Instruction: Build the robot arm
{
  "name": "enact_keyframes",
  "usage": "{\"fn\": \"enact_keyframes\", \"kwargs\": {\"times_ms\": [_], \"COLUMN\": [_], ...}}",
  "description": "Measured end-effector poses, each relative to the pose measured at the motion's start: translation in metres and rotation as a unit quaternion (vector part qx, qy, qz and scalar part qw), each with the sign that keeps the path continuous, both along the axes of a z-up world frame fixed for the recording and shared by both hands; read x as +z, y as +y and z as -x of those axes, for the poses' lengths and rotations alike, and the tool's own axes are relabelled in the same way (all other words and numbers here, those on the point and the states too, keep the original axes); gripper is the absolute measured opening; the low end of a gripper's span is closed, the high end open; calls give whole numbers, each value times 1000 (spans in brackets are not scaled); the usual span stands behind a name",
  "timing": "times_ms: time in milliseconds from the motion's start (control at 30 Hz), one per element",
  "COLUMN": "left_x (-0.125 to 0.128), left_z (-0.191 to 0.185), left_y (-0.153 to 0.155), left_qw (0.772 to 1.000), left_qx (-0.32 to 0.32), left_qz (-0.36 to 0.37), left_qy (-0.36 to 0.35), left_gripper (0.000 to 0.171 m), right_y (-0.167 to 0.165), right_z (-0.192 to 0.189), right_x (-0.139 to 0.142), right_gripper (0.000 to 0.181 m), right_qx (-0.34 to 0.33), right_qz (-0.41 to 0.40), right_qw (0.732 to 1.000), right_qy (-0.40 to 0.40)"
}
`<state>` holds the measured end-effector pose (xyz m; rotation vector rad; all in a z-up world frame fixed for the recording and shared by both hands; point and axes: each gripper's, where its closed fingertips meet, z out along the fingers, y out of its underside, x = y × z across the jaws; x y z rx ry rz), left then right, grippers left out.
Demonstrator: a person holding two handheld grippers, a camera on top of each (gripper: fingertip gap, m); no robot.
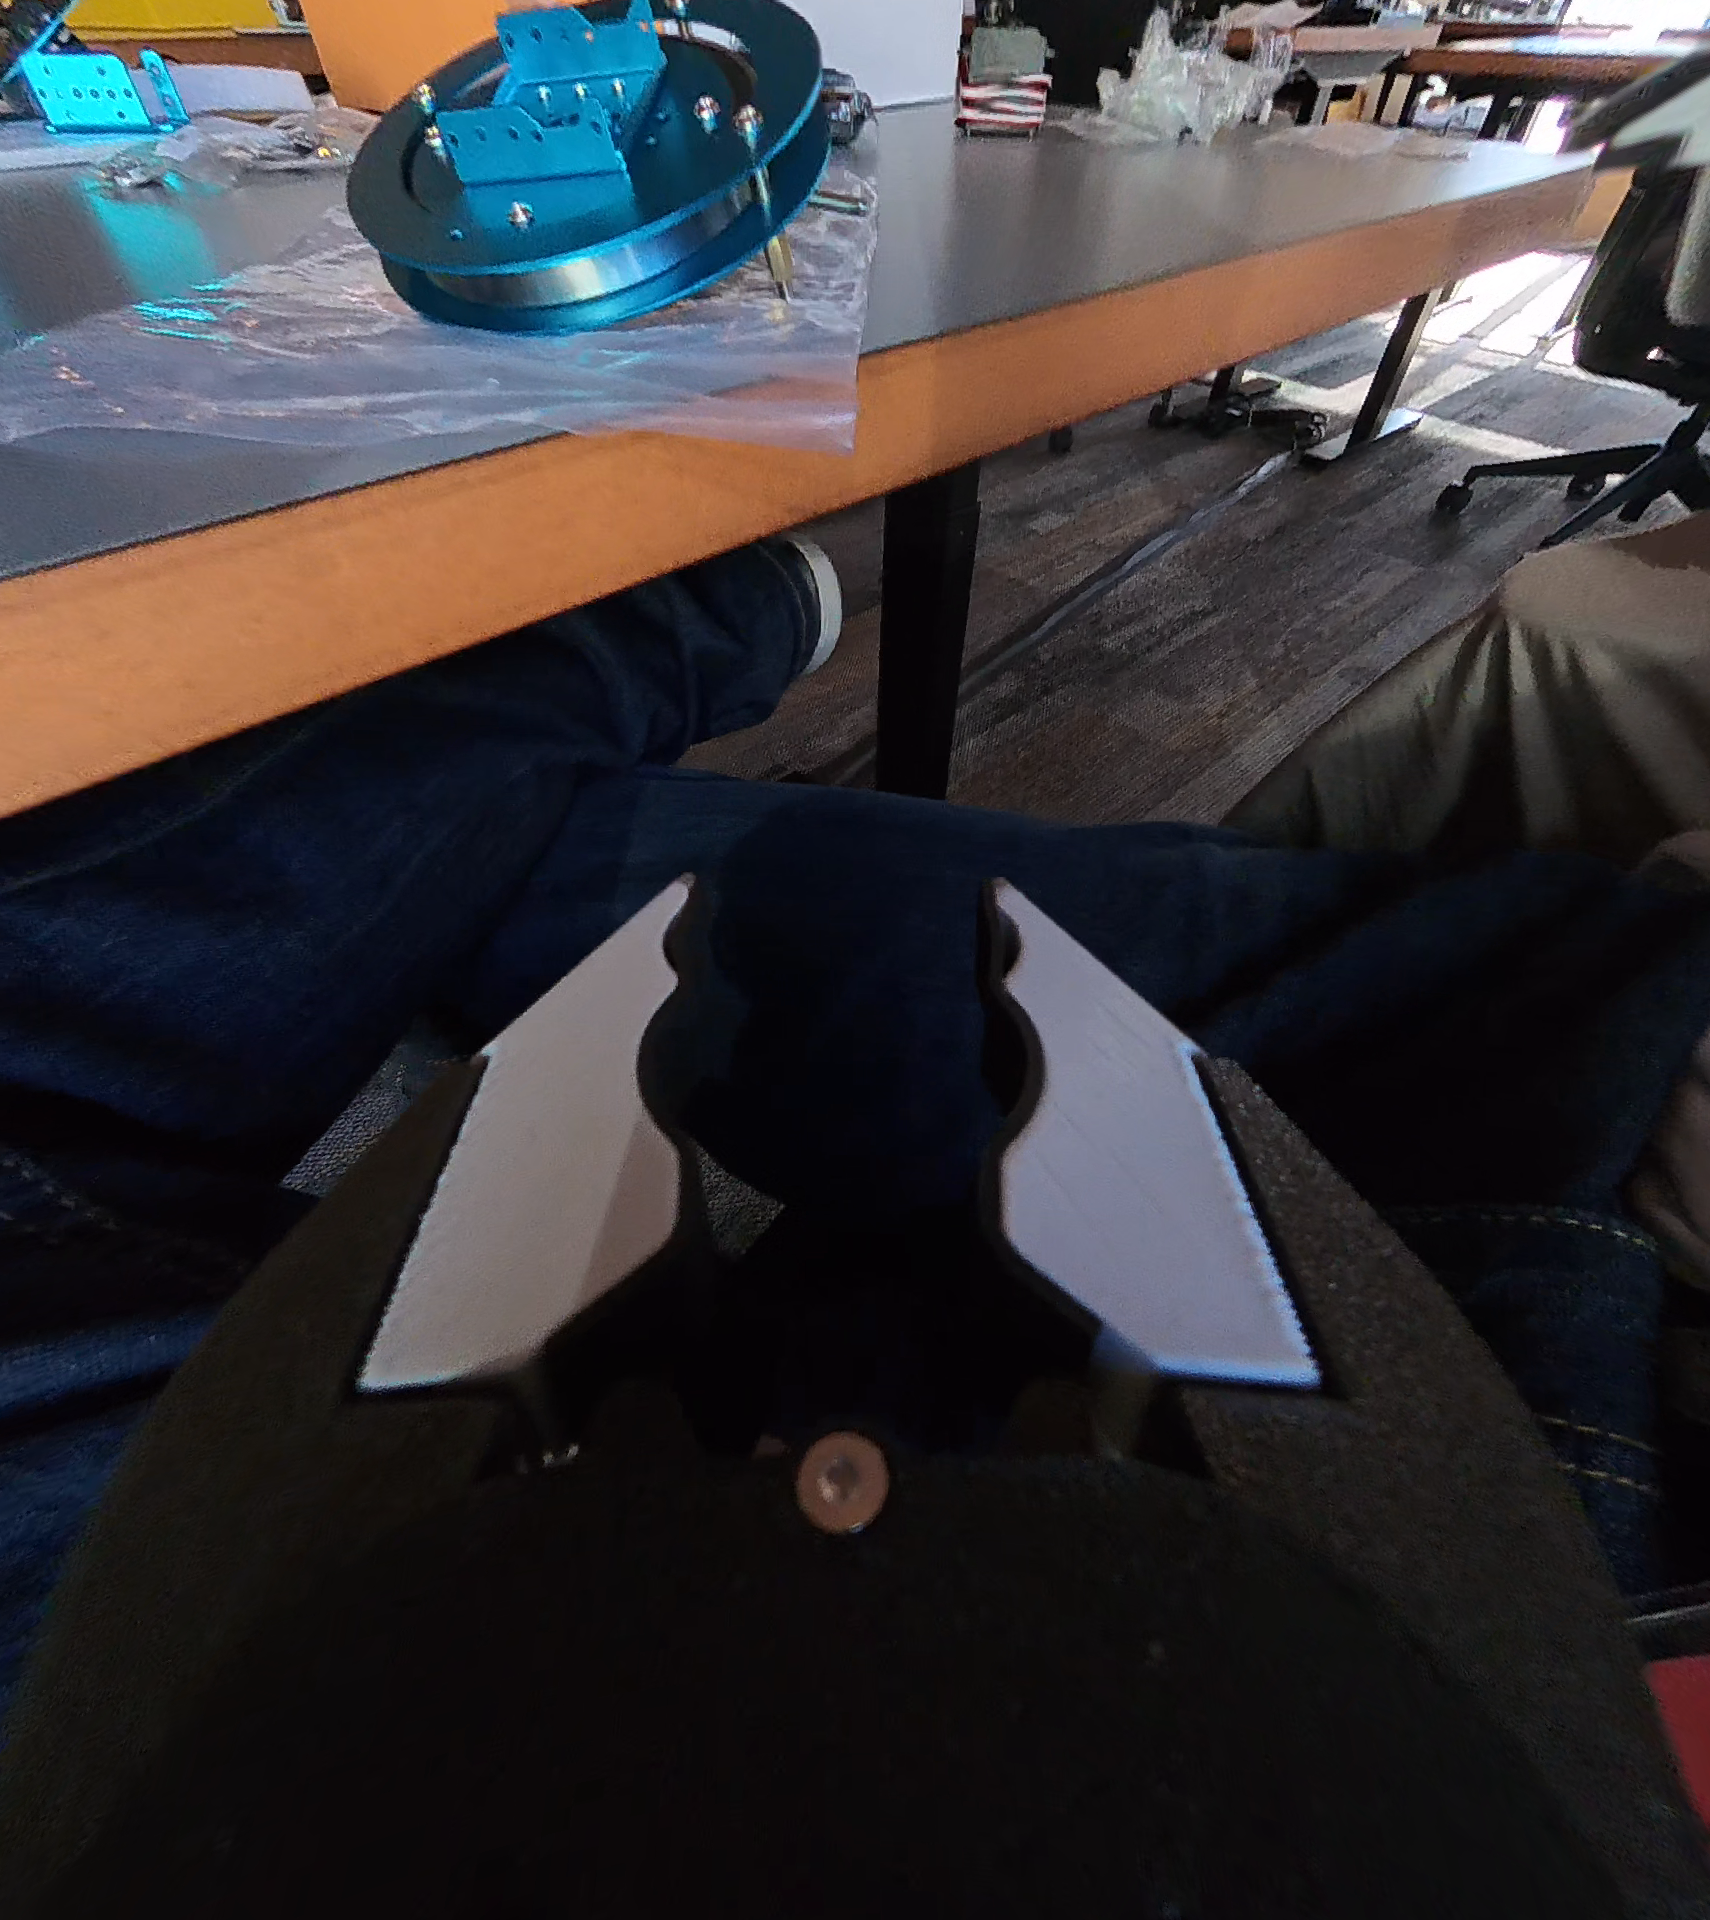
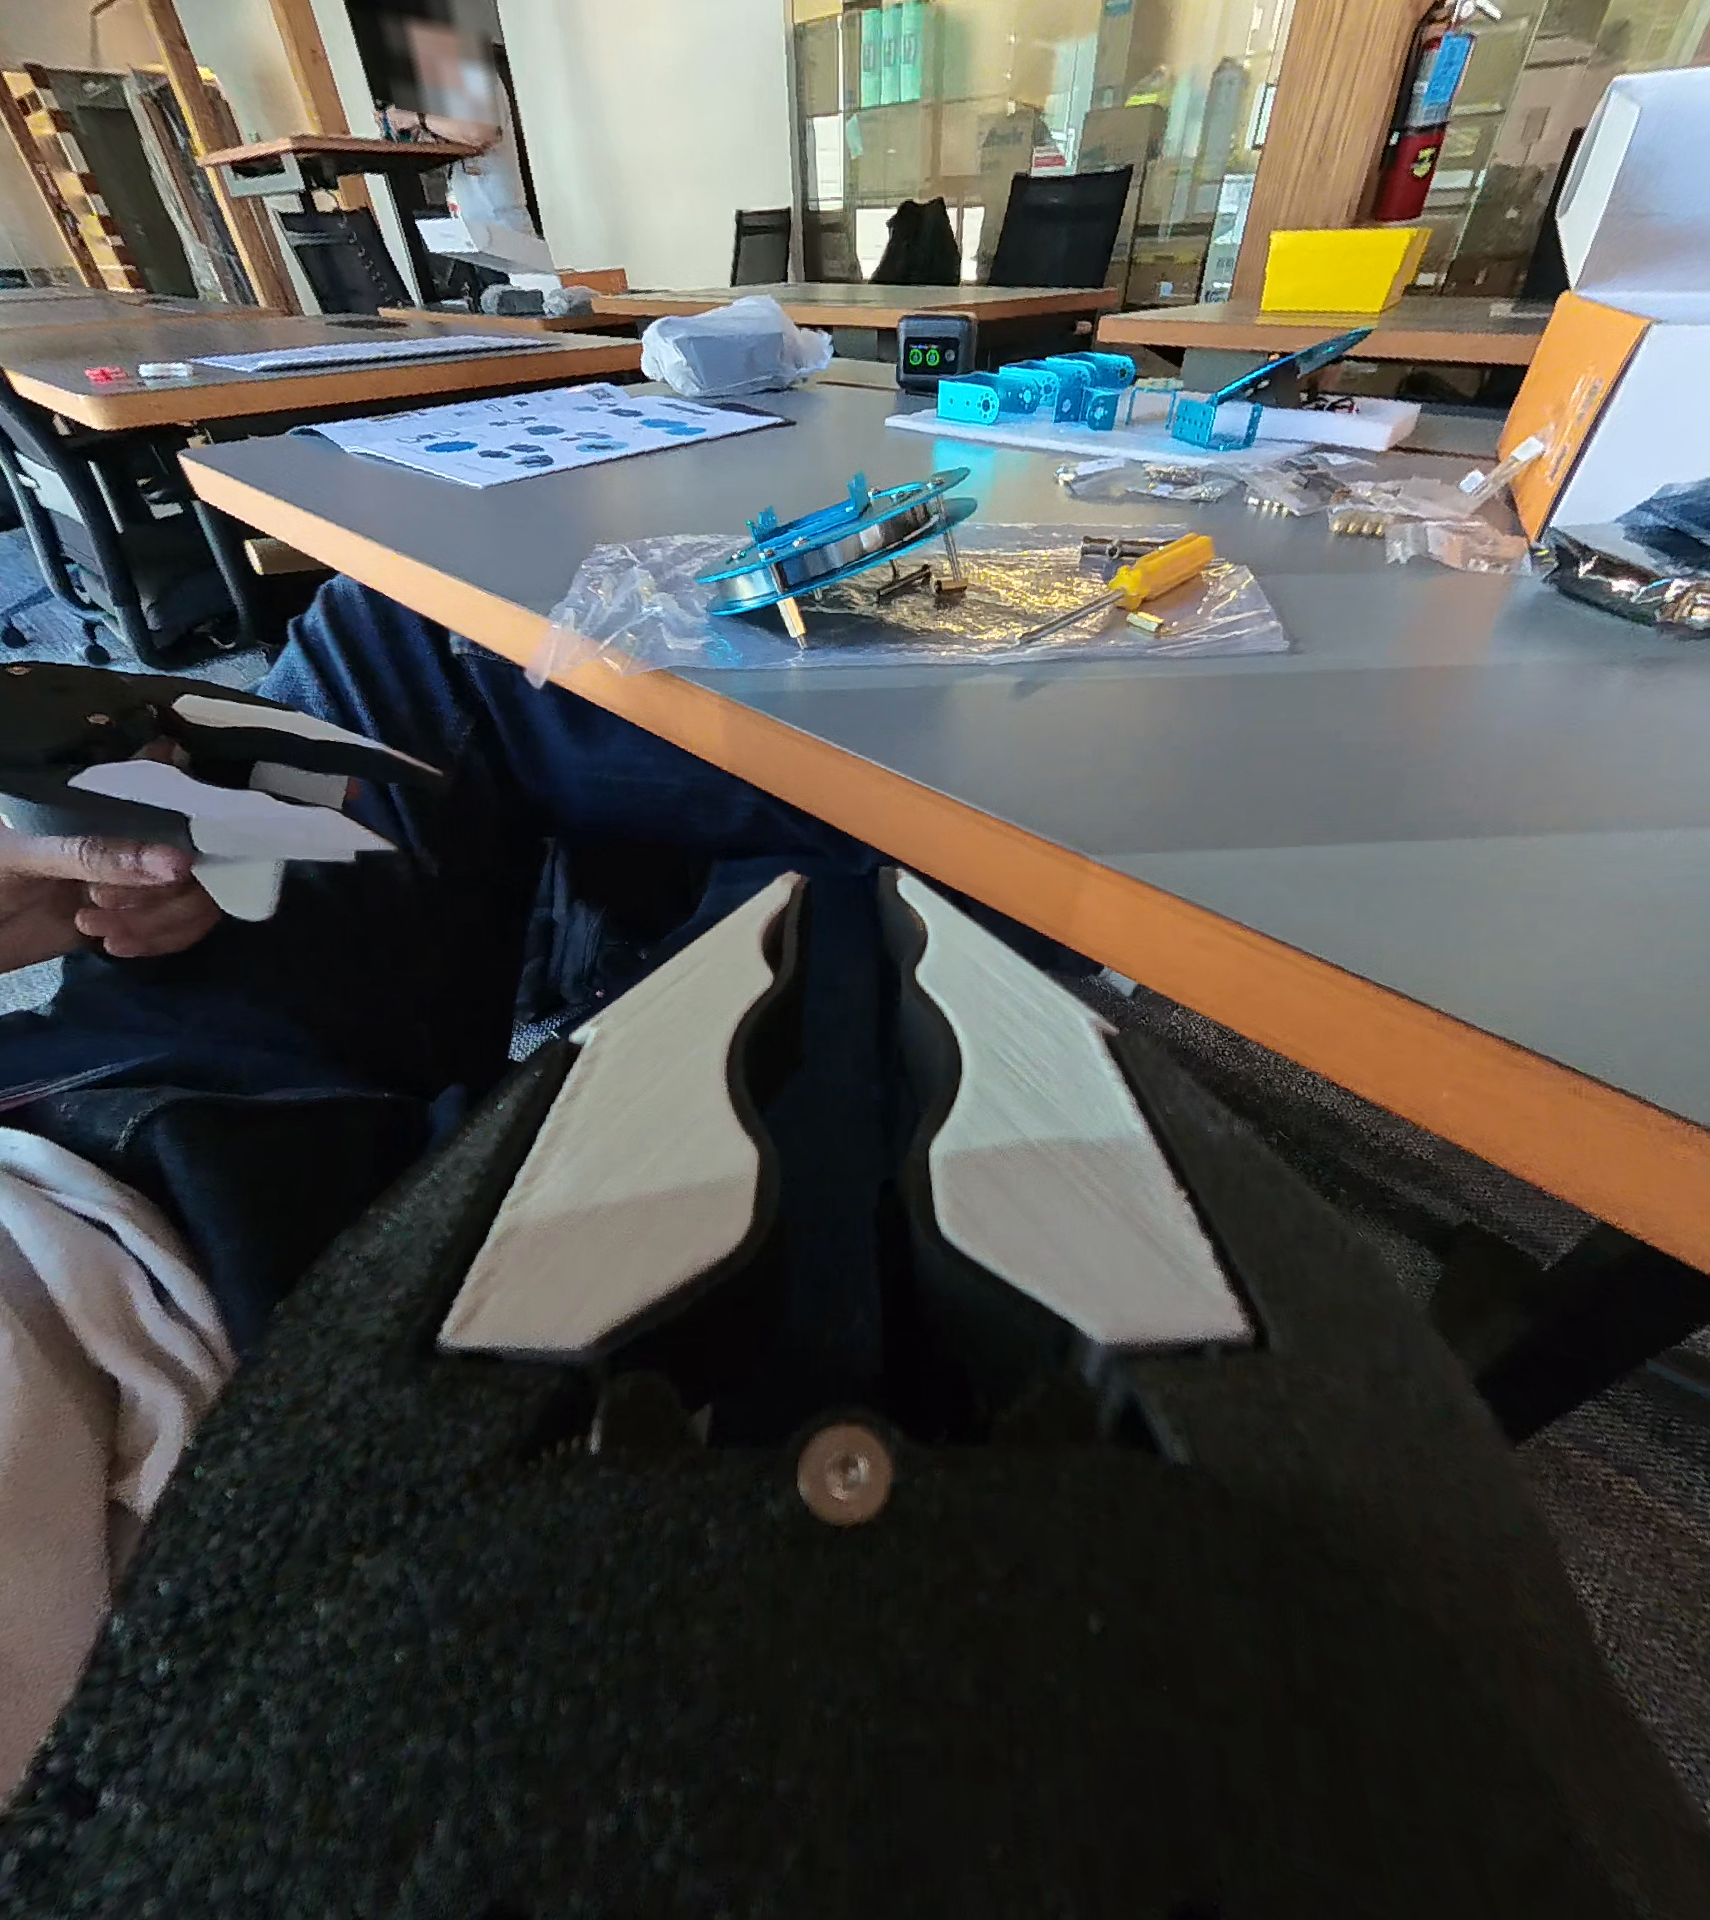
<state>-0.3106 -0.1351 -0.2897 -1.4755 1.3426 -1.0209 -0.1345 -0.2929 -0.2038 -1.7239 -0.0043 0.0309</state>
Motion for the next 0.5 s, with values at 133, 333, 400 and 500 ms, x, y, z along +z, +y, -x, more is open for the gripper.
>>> {"fn": "enact_keyframes", "kwargs": {"times_ms": [133, 333, 400, 500], "left_x": [5, 10, 12, 12], "left_z": [2, 8, 9, 9], "left_y": [6, 14, 15, 17], "left_qw": [1000, 998, 997, 998], "left_qx": [10, 28, 29, 30], "left_qz": [26, 56, 58, 53], "left_qy": [-14, -31, -35, -34], "left_gripper": [50, 49, 48, 47], "right_y": [1, -3, -4, -7], "right_z": [-1, 4, 4, 3], "right_x": [-4, -5, -2, 0], "right_gripper": [12, 16, 11, 11], "right_qx": [2, 3, -1, -9], "right_qz": [7, 10, 6, 4], "right_qw": [1000, 1000, 1000, 1000], "right_qy": [3, -2, -8, -16]}}
